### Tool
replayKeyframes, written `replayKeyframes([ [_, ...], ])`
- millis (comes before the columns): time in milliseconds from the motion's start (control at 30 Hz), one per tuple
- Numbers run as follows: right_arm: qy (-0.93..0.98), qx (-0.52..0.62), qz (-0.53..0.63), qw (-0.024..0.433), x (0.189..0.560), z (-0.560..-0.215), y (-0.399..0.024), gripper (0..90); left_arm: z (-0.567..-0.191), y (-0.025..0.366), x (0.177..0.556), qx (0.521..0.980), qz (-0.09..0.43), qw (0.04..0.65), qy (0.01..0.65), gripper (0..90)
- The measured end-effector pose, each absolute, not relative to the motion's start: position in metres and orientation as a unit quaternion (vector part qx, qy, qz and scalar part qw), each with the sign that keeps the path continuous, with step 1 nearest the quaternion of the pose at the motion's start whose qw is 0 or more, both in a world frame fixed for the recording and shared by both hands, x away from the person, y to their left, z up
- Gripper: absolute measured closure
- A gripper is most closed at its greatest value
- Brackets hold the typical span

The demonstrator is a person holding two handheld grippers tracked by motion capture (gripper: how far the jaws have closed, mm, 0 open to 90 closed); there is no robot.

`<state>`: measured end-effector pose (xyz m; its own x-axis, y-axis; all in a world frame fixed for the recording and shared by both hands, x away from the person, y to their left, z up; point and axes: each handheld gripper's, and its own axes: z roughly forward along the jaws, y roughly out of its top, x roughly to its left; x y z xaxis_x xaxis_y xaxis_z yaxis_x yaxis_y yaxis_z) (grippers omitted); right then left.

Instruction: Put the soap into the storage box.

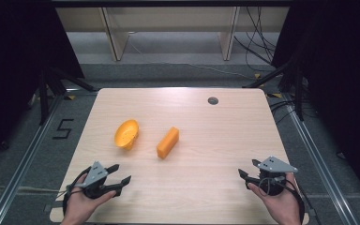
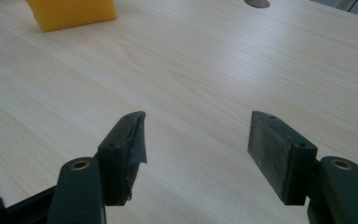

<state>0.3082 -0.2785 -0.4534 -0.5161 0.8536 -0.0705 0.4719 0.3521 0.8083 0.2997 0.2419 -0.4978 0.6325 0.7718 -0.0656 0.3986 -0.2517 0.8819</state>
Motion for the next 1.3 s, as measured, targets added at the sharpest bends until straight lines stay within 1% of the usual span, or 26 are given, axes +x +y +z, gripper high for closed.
replayKeyframes([
  [100, 0.785, 0.418, 0.383, 0.251, 0.307, -0.452, -0.278, 37.3, -0.493, 0.243, 0.293, 0.756, 0.208, 0.495, 0.374, 38.5],
  [200, 0.782, 0.420, 0.385, 0.253, 0.307, -0.452, -0.278, 37.3, -0.493, 0.236, 0.296, 0.753, 0.183, 0.500, 0.386, 38.4],
  [267, 0.780, 0.420, 0.386, 0.258, 0.306, -0.452, -0.279, 37.5, -0.496, 0.232, 0.298, 0.761, 0.182, 0.488, 0.386, 39.7],
  [300, 0.778, 0.430, 0.389, 0.244, 0.305, -0.452, -0.278, 37.7, -0.496, 0.231, 0.299, 0.764, 0.178, 0.485, 0.386, 39.7],
  [333, 0.778, 0.430, 0.389, 0.244, 0.305, -0.452, -0.278, 37.7, -0.496, 0.229, 0.300, 0.764, 0.177, 0.483, 0.389, 39.7],
  [367, 0.776, 0.423, 0.389, 0.261, 0.306, -0.451, -0.280, 38.3, -0.496, 0.227, 0.301, 0.760, 0.176, 0.487, 0.392, 38.0],
  [400, 0.775, 0.422, 0.389, 0.264, 0.307, -0.451, -0.281, 38.5, -0.493, 0.227, 0.303, 0.764, 0.181, 0.486, 0.385, 37.1],
  [433, 0.774, 0.431, 0.390, 0.251, 0.306, -0.450, -0.280, 38.5, -0.492, 0.225, 0.305, 0.762, 0.185, 0.489, 0.383, 36.0],
  [500, 0.775, 0.429, 0.391, 0.250, 0.306, -0.450, -0.280, 38.8, -0.488, 0.223, 0.309, 0.759, 0.189, 0.490, 0.386, 35.6],
  [567, 0.775, 0.429, 0.387, 0.257, 0.306, -0.450, -0.280, 39.2, -0.487, 0.219, 0.313, 0.759, 0.195, 0.486, 0.386, 35.5],
  [600, 0.773, 0.424, 0.388, 0.268, 0.305, -0.450, -0.280, 39.8, -0.487, 0.217, 0.315, 0.758, 0.193, 0.487, 0.389, 34.5],
  [700, 0.773, 0.426, 0.388, 0.266, 0.304, -0.449, -0.280, 40.7, -0.486, 0.207, 0.322, 0.761, 0.196, 0.487, 0.382, 33.4],
  [733, 0.769, 0.439, 0.389, 0.256, 0.302, -0.449, -0.278, 40.9, -0.484, 0.205, 0.324, 0.765, 0.198, 0.482, 0.378, 32.8],
  [767, 0.770, 0.429, 0.388, 0.269, 0.303, -0.449, -0.280, 40.9, -0.484, 0.202, 0.326, 0.765, 0.201, 0.481, 0.377, 32.4],
  [867, 0.766, 0.446, 0.387, 0.253, 0.299, -0.449, -0.280, 41.0, -0.481, 0.195, 0.334, 0.767, 0.204, 0.477, 0.377, 31.8],
  [900, 0.769, 0.437, 0.386, 0.263, 0.300, -0.449, -0.281, 41.0, -0.480, 0.192, 0.337, 0.768, 0.205, 0.475, 0.377, 31.6],
  [933, 0.765, 0.454, 0.385, 0.246, 0.297, -0.448, -0.280, 41.0, -0.480, 0.189, 0.340, 0.771, 0.202, 0.475, 0.373, 31.3],
  [967, 0.765, 0.454, 0.385, 0.246, 0.297, -0.448, -0.280, 41.0, -0.480, 0.186, 0.343, 0.772, 0.205, 0.471, 0.373, 31.3],
  [1000, 0.768, 0.436, 0.386, 0.266, 0.299, -0.449, -0.283, 41.0, -0.480, 0.183, 0.346, 0.774, 0.201, 0.471, 0.372, 31.0],
  [1033, 0.768, 0.442, 0.387, 0.256, 0.298, -0.449, -0.283, 41.0, -0.479, 0.180, 0.349, 0.780, 0.205, 0.466, 0.363, 30.5],
  [1067, 0.769, 0.435, 0.385, 0.268, 0.298, -0.450, -0.284, 41.0, -0.480, 0.175, 0.351, 0.781, 0.202, 0.466, 0.364, 30.1],
  [1100, 0.763, 0.455, 0.385, 0.251, 0.294, -0.450, -0.282, 41.0, -0.479, 0.173, 0.354, 0.787, 0.205, 0.462, 0.354, 29.2],
  [1133, 0.766, 0.442, 0.386, 0.263, 0.295, -0.450, -0.285, 41.0, -0.480, 0.169, 0.357, 0.789, 0.201, 0.461, 0.353, 28.8],
  [1200, 0.765, 0.448, 0.387, 0.256, 0.294, -0.450, -0.285, 40.9, -0.480, 0.161, 0.362, 0.792, 0.199, 0.459, 0.350, 28.8],
  [1233, 0.768, 0.440, 0.382, 0.267, 0.294, -0.450, -0.286, 40.9, -0.480, 0.158, 0.365, 0.794, 0.198, 0.457, 0.348, 28.7],
  [1300, 0.764, 0.449, 0.384, 0.259, 0.292, -0.450, -0.286, 40.9, -0.481, 0.151, 0.372, 0.798, 0.195, 0.454, 0.346, 28.6],
])
